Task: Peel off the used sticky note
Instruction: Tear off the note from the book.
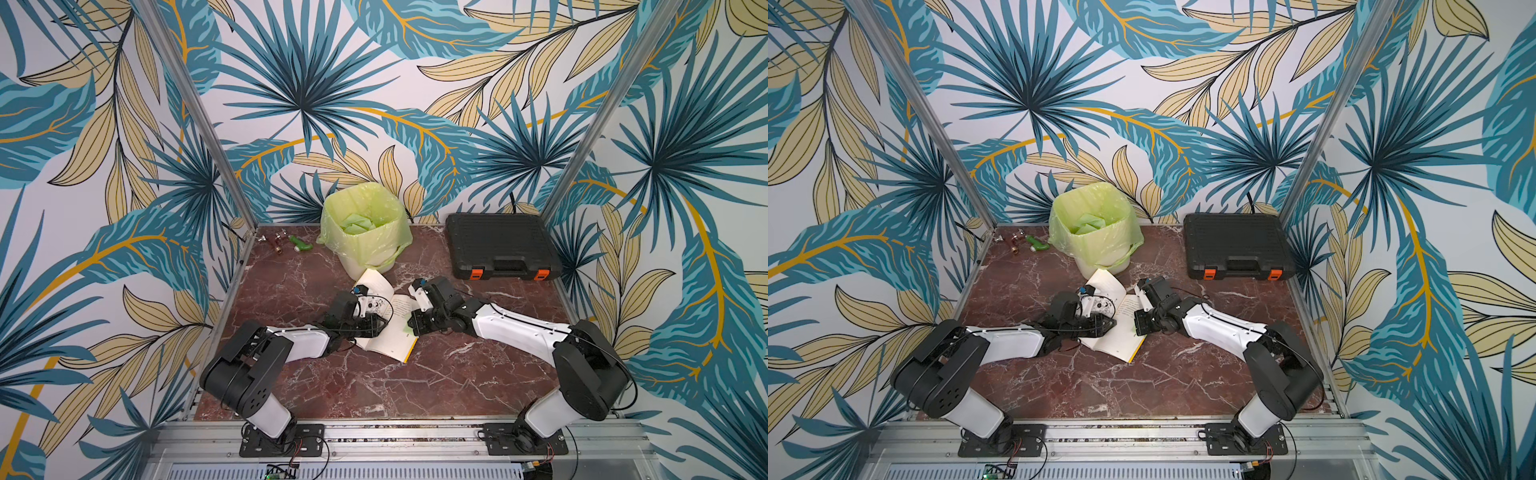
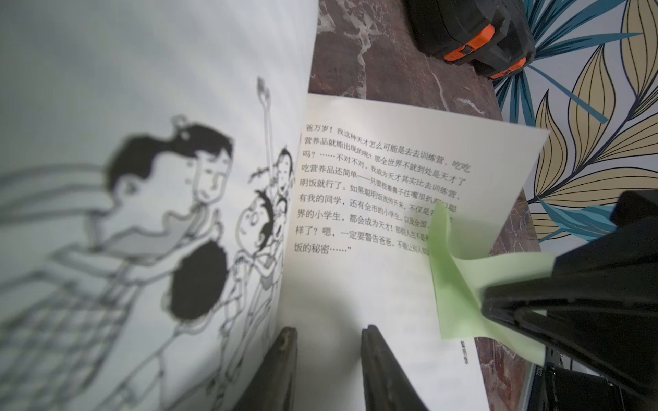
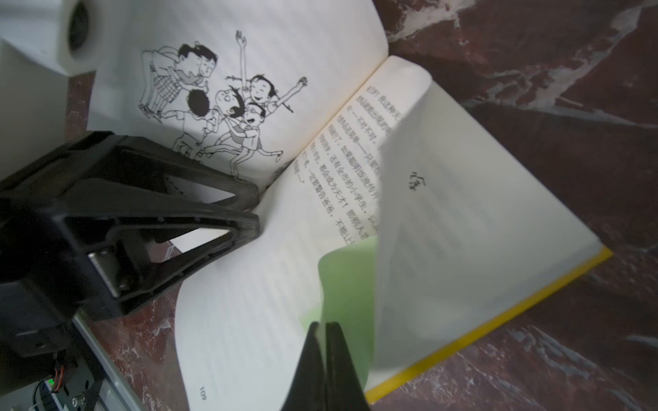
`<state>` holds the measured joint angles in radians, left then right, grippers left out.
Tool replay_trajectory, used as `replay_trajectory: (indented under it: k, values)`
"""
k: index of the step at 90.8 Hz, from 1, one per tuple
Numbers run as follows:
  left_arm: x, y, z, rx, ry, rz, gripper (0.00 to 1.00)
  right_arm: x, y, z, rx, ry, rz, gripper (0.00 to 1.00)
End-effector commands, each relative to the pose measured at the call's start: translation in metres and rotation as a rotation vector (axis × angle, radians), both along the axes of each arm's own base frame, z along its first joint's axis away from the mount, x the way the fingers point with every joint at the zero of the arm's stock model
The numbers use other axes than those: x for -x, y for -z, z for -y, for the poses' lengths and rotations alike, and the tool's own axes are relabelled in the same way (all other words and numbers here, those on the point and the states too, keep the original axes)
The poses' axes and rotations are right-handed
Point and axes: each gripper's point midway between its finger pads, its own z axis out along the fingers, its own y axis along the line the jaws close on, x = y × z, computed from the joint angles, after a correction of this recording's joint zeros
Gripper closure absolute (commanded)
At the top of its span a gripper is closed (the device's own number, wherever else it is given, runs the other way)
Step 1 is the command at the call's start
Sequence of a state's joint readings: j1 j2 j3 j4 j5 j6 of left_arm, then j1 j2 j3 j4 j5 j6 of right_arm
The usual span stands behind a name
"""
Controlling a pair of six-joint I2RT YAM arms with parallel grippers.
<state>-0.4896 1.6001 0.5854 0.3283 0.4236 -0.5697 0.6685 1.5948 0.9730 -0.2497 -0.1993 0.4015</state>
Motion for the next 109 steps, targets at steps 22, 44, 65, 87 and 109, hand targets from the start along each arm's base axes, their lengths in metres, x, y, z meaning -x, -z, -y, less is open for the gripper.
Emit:
replay_trajectory:
  k: [22, 44, 65, 87, 109]
  values:
    - [-0.008, -0.004, 0.006, 0.008, 0.005, 0.017, 0.64, 0.042, -0.005, -0.025, -0.099, -0.219, -0.042, 1.00]
    - [-0.007, -0.002, 0.006, 0.006, 0.006, 0.014, 0.64, 0.047, -0.028, -0.033, -0.222, -0.274, -0.018, 1.00]
    - [-0.006, -0.004, 0.005, 0.005, 0.007, 0.017, 0.64, 0.028, 0.003, 0.017, 0.039, -0.043, -0.008, 1.00]
    - [-0.008, -0.005, 0.008, 0.002, 0.017, 0.019, 0.64, 0.028, 0.019, 0.068, 0.230, 0.124, 0.008, 1.00]
    - [-0.010, 0.000, 0.020, -0.005, 0.048, 0.008, 0.64, 0.035, 0.030, 0.055, 0.168, 0.086, -0.034, 1.00]
